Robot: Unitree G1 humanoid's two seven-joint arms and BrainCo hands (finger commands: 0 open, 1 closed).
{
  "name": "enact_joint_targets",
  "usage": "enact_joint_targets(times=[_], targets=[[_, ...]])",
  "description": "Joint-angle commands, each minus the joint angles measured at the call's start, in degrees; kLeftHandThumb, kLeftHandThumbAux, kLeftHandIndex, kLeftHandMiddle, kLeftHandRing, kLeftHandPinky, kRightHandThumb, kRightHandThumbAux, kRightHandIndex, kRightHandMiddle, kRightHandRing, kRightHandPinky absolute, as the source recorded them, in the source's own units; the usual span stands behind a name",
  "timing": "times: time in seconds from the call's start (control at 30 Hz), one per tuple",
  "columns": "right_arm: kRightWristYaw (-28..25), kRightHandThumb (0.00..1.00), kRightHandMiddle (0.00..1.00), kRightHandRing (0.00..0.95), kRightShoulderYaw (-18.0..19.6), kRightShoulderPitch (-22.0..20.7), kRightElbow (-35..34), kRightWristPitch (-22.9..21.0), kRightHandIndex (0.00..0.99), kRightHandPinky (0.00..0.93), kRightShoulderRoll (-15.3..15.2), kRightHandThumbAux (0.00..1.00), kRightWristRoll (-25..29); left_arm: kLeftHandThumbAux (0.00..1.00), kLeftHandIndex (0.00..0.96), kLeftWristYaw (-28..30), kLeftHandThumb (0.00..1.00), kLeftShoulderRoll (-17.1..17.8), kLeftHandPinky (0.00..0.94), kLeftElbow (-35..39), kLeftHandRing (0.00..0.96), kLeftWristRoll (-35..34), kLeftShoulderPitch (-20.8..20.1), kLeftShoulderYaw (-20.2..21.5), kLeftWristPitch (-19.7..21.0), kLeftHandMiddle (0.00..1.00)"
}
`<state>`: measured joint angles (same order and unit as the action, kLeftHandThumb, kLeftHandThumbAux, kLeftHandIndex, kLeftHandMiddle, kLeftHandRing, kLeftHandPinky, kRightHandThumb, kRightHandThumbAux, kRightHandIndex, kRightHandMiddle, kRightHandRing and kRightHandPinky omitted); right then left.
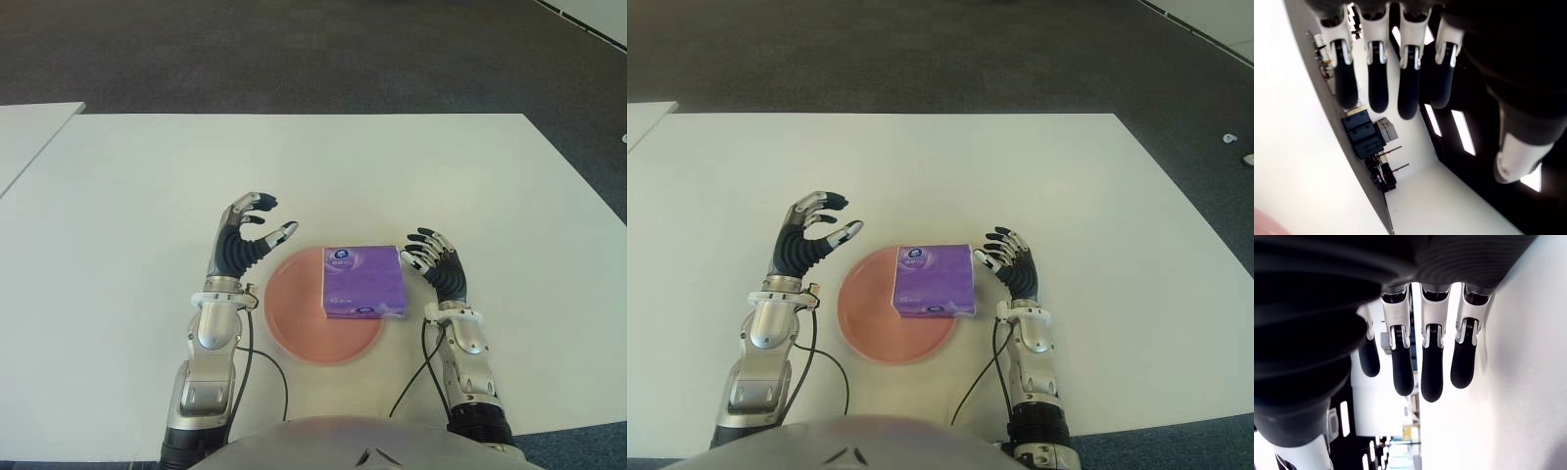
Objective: Put the tissue paper into the plate.
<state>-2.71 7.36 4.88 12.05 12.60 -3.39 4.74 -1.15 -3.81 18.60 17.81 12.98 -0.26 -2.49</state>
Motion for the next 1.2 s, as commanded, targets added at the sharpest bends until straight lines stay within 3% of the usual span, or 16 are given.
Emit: enact_joint_targets(times=[0.03,0.13,0.5,0.77,1.2], targets=[[0.31,0.304,0.368,0.399,-1.36,6.67,1.11,-6.25,0.255,0.401,2.45,0.8,0.59,0.694,0.365,1.64,0.403,-5.29,0.42,-12.74,0.396,-20.21,5.45,9.25,-4.66,0.397],[-0.29,0.304,0.369,0.398,-2.24,8.83,-3.52,-7.44,0.256,0.4,2.85,0.8,1.2,0.704,0.375,1.67,0.389,-4.2,0.42,-13.34,0.402,-20.83,6.64,8.21,-5.16,0.404],[-0.94,0.285,0.365,0.388,-3.29,11.83,-8.96,-10.56,0.27,0.387,2.51,0.796,1.45,0.718,0.378,1.39,0.405,-1.77,0.407,-16.2,0.396,-22.7,8.06,5.53,-6.22,0.399],[-1.31,0.269,0.368,0.392,-3.02,12.74,-10.44,-12.52,0.26,0.402,2.06,0.78,1.98,0.716,0.354,3.0,0.41,-1.55,0.413,-15.86,0.4,-25.15,10.38,4.08,-5.71,0.405],[-1.73,0.243,0.367,0.387,-2.94,14.12,-11.56,-12.83,0.267,0.391,0.89,0.761,1.29,0.704,0.36,5.35,0.377,-1.38,0.429,-21.26,0.417,-28.77,10.76,3.87,-9.03,0.416]])
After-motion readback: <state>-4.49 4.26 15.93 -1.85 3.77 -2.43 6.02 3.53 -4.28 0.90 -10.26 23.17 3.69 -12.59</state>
